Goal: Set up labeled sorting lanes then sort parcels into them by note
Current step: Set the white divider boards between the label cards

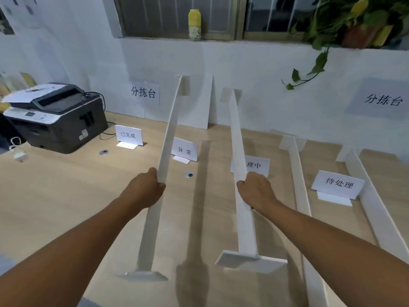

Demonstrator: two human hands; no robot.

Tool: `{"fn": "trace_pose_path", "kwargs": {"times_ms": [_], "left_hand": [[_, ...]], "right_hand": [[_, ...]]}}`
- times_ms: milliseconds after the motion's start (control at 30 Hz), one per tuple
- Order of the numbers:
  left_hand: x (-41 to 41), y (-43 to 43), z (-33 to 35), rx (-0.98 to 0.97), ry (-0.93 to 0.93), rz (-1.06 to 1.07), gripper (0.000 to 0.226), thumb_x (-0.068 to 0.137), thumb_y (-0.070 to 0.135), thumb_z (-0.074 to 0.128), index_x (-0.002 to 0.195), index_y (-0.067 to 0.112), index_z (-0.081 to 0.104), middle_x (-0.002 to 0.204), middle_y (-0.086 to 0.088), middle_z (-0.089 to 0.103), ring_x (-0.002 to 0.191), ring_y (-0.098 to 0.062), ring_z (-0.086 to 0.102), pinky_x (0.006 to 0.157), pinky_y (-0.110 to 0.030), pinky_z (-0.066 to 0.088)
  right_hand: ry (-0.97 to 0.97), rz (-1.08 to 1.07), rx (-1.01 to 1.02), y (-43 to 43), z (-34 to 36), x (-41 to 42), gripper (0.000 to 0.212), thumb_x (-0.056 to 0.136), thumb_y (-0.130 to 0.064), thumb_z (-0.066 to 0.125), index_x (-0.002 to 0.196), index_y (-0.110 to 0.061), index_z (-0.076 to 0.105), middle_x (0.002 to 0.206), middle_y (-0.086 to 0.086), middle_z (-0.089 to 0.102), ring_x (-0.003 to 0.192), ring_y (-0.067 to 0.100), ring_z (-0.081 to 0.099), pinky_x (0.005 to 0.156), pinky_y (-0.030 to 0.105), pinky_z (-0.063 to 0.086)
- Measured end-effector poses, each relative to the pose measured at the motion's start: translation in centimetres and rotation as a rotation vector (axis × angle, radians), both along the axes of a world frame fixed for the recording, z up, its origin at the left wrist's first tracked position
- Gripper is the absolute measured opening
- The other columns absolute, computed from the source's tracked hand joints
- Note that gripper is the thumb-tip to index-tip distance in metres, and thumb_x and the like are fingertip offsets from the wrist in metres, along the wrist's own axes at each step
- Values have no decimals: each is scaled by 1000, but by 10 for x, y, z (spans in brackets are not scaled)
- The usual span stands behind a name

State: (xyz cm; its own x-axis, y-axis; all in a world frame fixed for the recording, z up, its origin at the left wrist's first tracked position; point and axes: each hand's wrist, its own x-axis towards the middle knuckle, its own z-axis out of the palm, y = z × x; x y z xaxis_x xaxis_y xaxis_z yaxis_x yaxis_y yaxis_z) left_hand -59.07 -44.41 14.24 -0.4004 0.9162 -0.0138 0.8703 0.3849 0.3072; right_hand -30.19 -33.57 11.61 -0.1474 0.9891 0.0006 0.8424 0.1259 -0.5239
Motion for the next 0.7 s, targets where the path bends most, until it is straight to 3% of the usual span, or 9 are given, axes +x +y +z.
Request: {"fn": "trace_pose_path", "kwargs": {"times_ms": [300,467,533,633,700], "left_hand": [[-141,61,-31,-66,-22,-31,17,97,24,53,96,13,40,72,2,44,61,-12,44,48,-26,28],[-200,94,-76,-134,-44,-89,18,101,26,51,104,13,39,83,-4,54,63,-16,49,52,-30,36],[-222,102,-91,-172,-59,-115,18,102,25,50,108,11,39,82,-4,54,64,-16,50,53,-31,37],[-257,118,-108,-217,-103,-174,21,102,25,49,113,9,41,89,-8,59,72,-22,58,60,-34,47],[-276,131,-116,-242,-121,-213,20,102,25,49,113,10,42,93,-10,62,74,-24,60,63,-35,50]], "right_hand": [[-54,-97,-91,38,-29,-111,22,92,-23,50,73,-13,48,70,3,58,53,15,55,40,24,32],[-106,-164,-173,43,-57,-150,19,91,-27,49,89,-10,57,89,6,62,81,28,62,65,32,49],[-122,-221,-205,39,-65,-164,23,92,-27,49,99,-9,61,95,8,65,84,30,63,67,31,48],[-153,-283,-231,34,-77,-184,15,93,-26,50,91,-12,55,92,8,65,71,22,55,57,28,39],[-159,-328,-234,37,-85,-199,14,94,-26,50,88,-13,51,90,7,64,75,24,57,59,29,40]]}}
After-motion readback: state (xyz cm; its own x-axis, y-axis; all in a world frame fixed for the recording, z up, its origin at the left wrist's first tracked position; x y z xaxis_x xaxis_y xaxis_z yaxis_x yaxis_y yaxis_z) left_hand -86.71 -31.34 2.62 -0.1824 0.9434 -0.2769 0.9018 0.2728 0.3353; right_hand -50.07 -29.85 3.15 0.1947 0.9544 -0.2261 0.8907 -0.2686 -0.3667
